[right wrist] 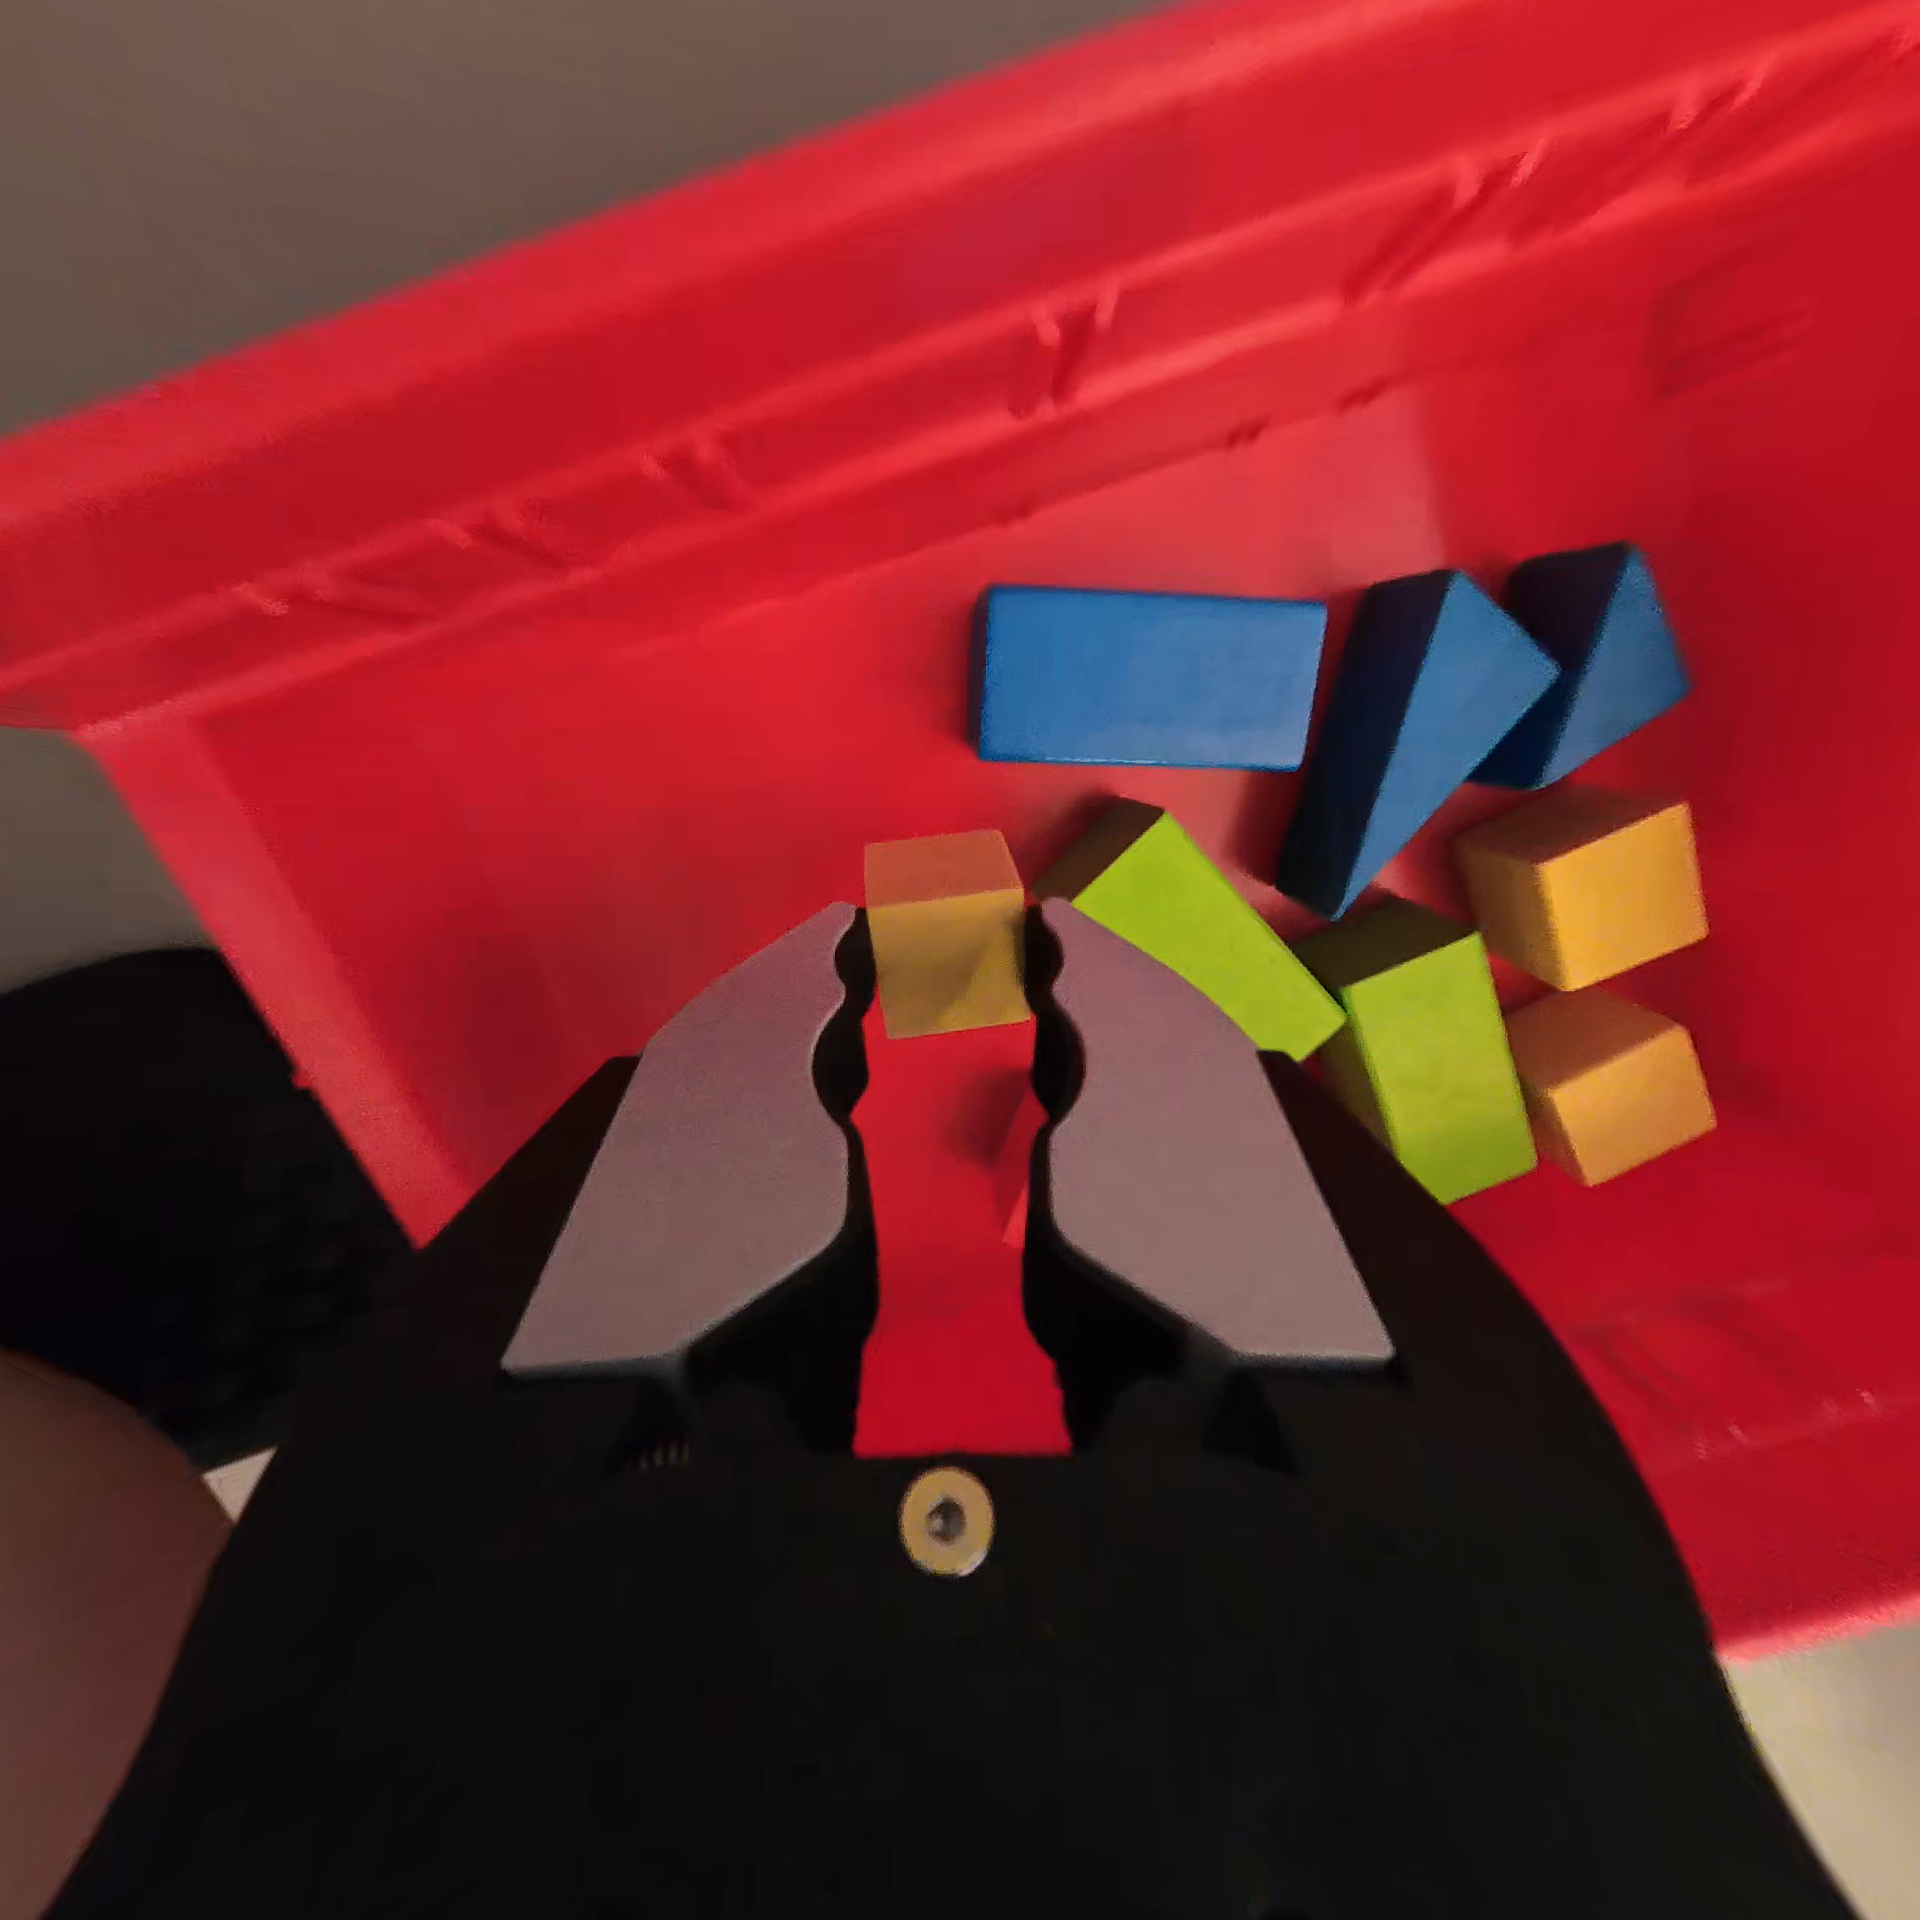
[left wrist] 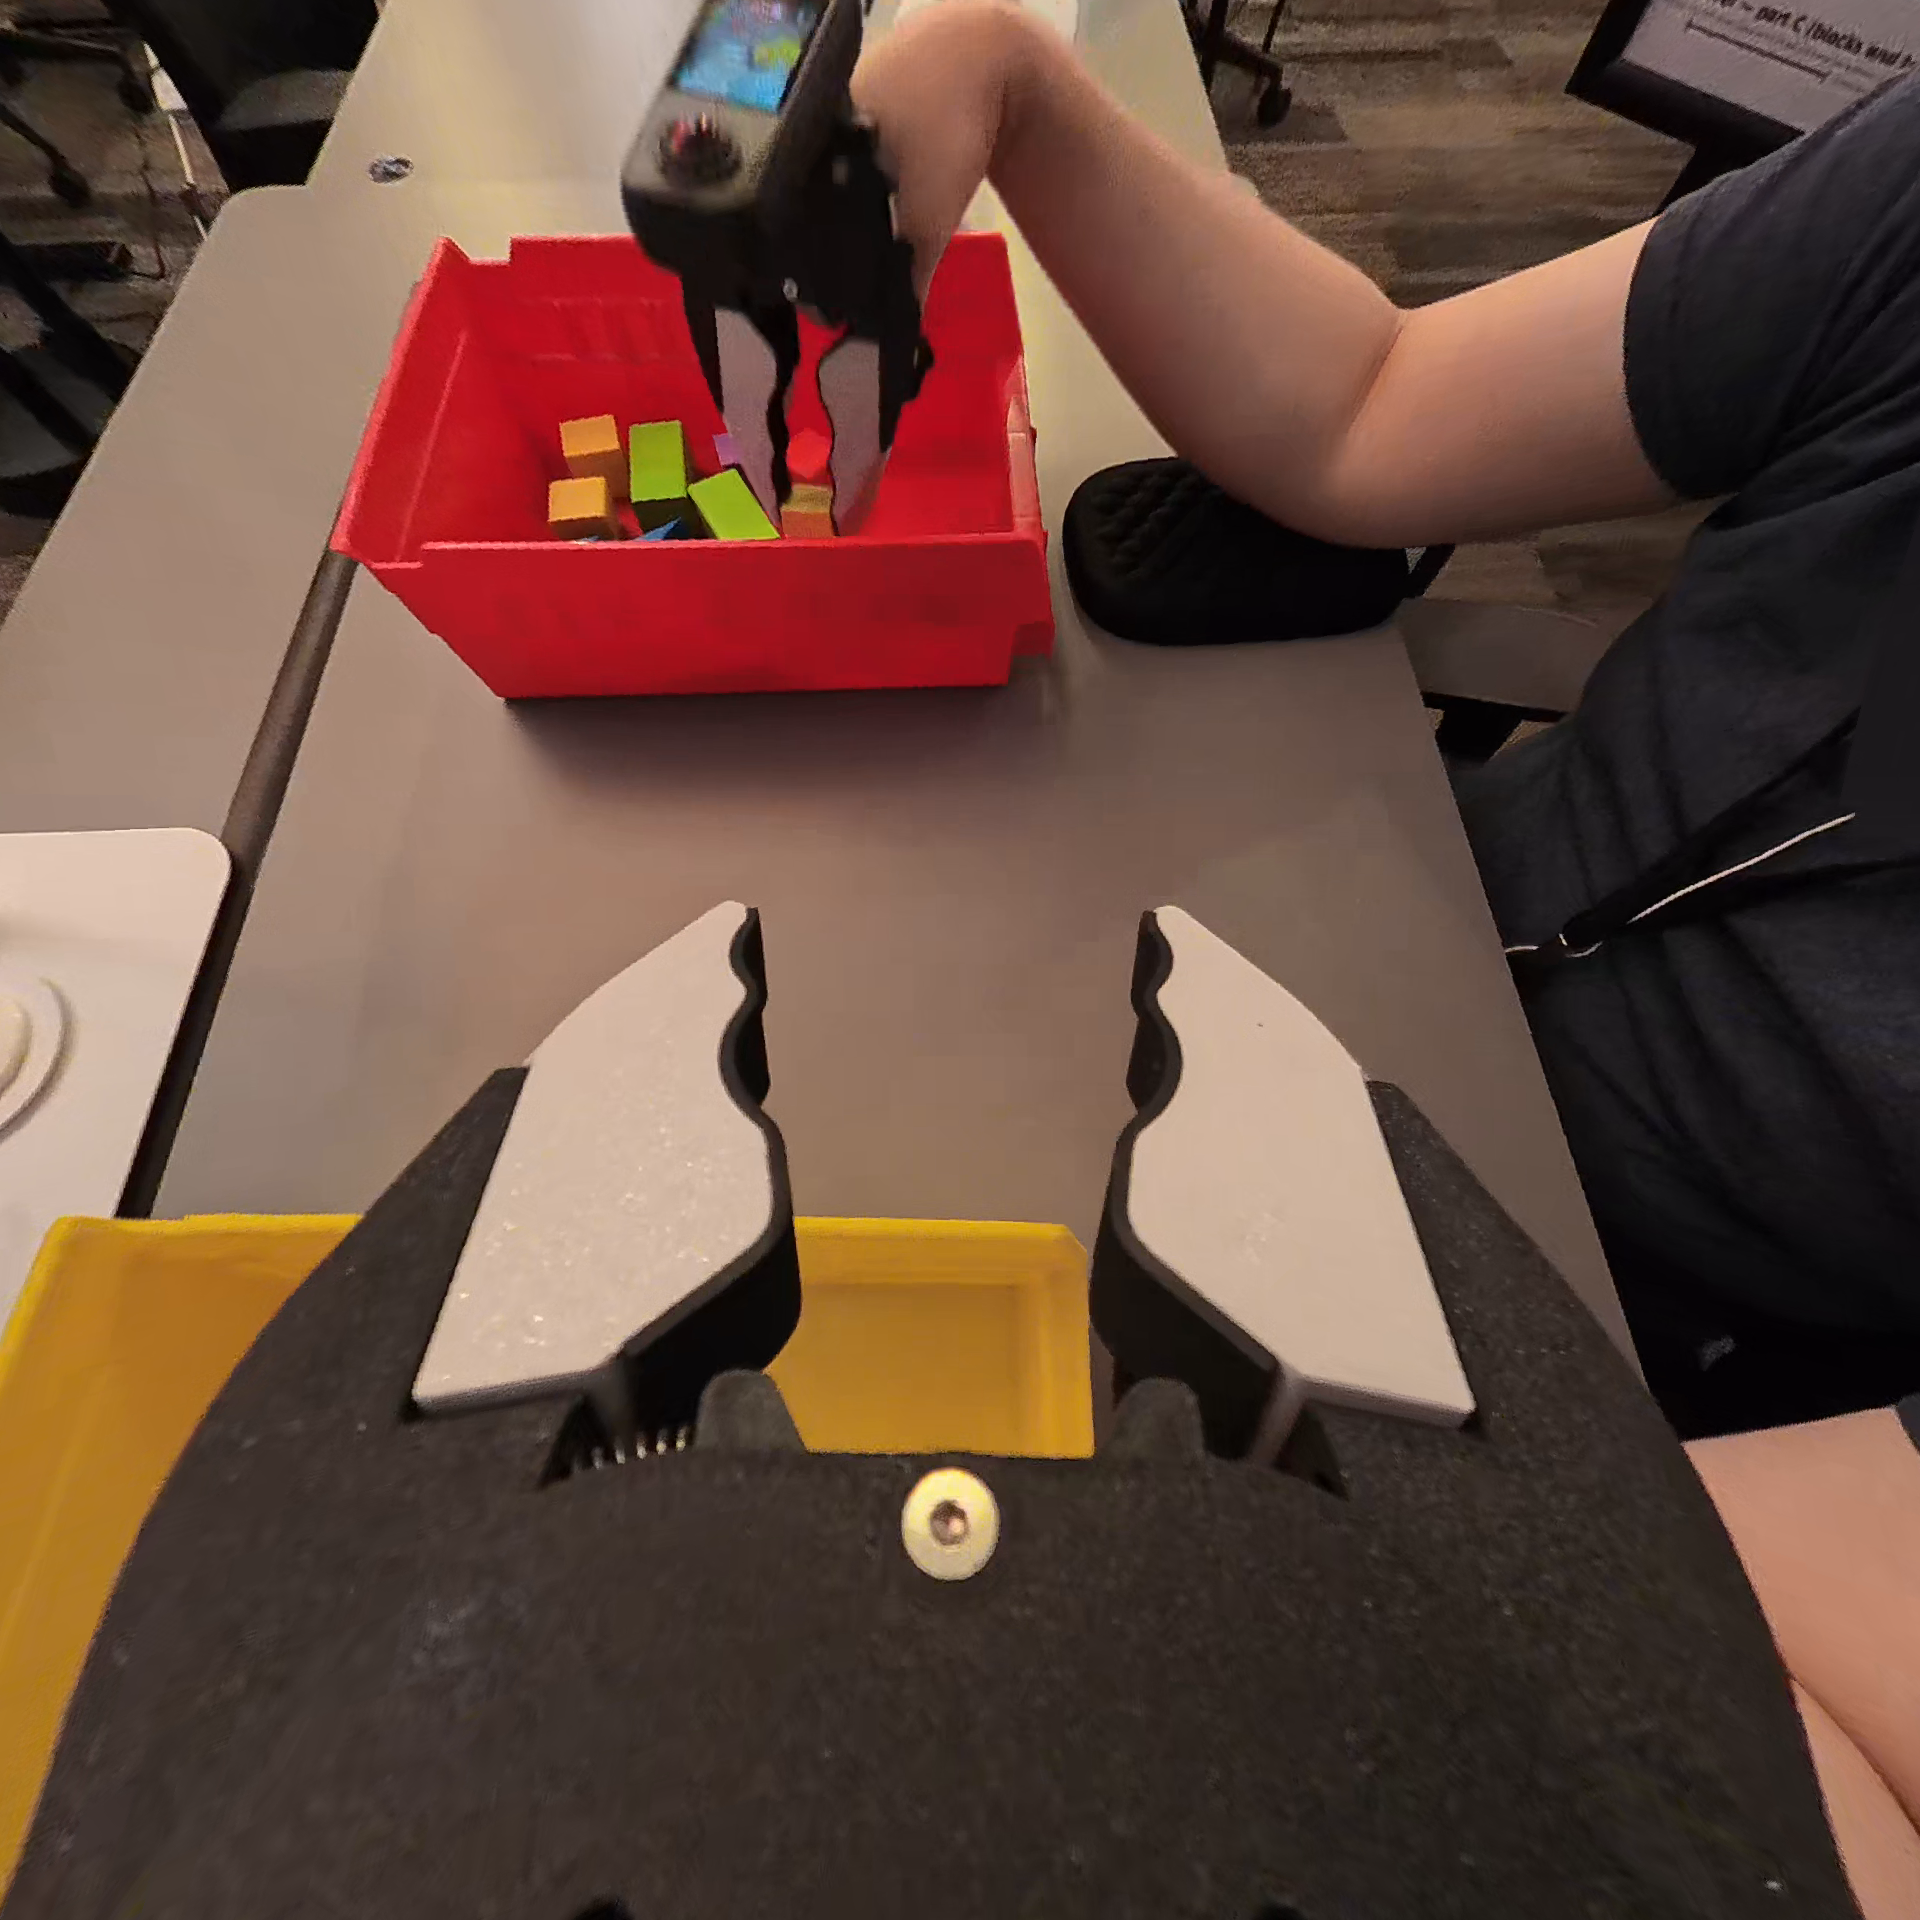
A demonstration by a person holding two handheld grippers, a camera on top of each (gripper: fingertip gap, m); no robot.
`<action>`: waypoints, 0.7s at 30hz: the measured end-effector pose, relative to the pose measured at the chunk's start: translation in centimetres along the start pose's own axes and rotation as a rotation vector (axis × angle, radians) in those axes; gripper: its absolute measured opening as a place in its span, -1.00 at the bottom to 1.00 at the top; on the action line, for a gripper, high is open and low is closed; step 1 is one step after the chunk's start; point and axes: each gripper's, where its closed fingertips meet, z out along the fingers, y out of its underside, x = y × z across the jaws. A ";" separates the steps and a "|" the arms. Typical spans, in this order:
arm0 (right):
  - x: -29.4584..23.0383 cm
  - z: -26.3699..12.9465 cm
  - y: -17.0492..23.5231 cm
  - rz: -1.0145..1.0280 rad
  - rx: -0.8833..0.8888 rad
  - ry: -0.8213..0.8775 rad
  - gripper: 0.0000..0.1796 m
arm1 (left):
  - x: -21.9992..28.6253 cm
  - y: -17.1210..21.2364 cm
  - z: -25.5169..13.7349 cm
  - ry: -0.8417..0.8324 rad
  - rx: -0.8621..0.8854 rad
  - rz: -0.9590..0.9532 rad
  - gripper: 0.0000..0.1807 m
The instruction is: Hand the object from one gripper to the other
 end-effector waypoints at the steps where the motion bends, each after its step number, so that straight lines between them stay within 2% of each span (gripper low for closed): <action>1: 0.2 0.6 0.1 0.003 -0.013 -0.002 -0.68 | 0.0 0.1 -0.2 -0.005 0.001 -0.002 -0.25; 8: -0.2 2.3 0.0 0.004 -0.059 -0.045 -0.68 | 0.0 0.2 -1.0 -0.019 0.011 -0.007 -0.26; 13: 0.1 2.9 0.1 0.001 -0.122 -0.009 -0.67 | 0.3 0.5 -0.6 -0.013 -0.023 0.010 -0.26; 21: 0.5 2.9 -0.2 0.027 -0.121 0.021 -0.60 | 0.1 0.9 -1.4 -0.036 -0.021 0.009 -0.19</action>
